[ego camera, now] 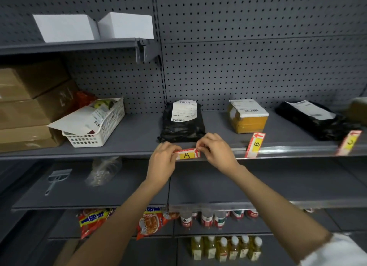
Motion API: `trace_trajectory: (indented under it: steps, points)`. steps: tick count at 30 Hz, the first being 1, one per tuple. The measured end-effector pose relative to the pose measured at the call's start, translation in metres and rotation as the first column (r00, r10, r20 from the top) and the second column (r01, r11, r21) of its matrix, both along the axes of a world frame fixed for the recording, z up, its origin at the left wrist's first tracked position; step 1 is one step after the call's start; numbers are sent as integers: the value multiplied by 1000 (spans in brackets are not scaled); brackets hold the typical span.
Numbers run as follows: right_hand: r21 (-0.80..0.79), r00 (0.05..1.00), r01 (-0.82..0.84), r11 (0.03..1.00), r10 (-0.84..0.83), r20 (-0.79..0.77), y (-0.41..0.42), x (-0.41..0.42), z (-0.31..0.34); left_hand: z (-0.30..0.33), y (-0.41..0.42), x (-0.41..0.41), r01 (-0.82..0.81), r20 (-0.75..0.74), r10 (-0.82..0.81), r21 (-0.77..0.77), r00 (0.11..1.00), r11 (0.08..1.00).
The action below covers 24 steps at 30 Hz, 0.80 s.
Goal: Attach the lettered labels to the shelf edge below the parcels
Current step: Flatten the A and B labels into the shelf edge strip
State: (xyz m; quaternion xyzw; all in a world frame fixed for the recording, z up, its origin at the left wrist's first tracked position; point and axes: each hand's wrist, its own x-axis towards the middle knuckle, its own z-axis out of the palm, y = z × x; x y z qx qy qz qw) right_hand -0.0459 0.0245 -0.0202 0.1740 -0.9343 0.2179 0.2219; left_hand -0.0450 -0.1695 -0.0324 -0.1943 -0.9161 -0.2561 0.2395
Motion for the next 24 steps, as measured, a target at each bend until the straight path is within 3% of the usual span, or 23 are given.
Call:
trace_trajectory:
  steps: [6,12,18,24]
  points:
    - [10,992,71,997,-70,-105,-1,8,-15,-17,3,9,-37,-16,39,83,999,996]
    - [-31,989,103,994,-106,-99,6,21,-18,-9,14,11,-99,22,97,167,995,981]
    - [-204,946,197,959,-240,-216,40,40,-2,10,62,14,-49,70,28,323,997,945]
    - [-141,919,298,944,-323,-226,94,38,13,6,123,16,56,108,-97,330,989,942]
